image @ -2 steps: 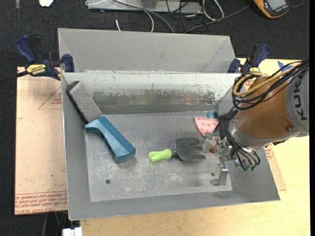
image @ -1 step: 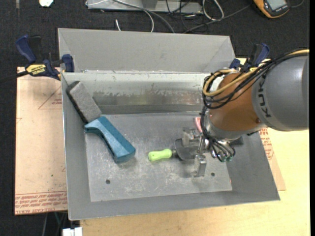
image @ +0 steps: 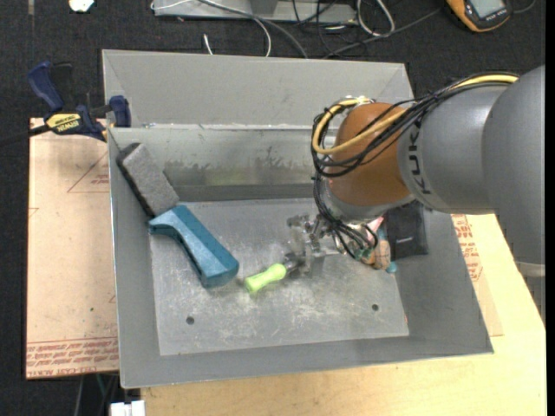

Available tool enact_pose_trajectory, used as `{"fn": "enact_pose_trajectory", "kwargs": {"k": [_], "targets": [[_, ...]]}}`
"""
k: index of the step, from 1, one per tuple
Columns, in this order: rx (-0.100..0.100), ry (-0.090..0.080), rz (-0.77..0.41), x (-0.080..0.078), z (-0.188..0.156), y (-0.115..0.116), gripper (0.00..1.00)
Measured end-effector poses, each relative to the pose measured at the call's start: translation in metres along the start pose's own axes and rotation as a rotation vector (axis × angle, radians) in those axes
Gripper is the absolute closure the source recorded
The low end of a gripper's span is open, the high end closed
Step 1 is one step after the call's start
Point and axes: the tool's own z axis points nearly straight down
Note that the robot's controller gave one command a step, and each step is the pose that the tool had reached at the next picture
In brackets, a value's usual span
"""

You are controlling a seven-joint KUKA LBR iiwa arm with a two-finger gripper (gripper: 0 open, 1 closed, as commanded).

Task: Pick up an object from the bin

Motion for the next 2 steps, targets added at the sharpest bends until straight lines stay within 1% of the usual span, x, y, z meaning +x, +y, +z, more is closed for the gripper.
{"fn": "enact_pose_trajectory", "kwargs": {"k": [1,2], "targets": [[0.000,0.000,0.000,0.000,0.000,0.000,1.00],[-0.003,-0.010,-0.274,-0.004,0.002,-0.021,1.00]]}}
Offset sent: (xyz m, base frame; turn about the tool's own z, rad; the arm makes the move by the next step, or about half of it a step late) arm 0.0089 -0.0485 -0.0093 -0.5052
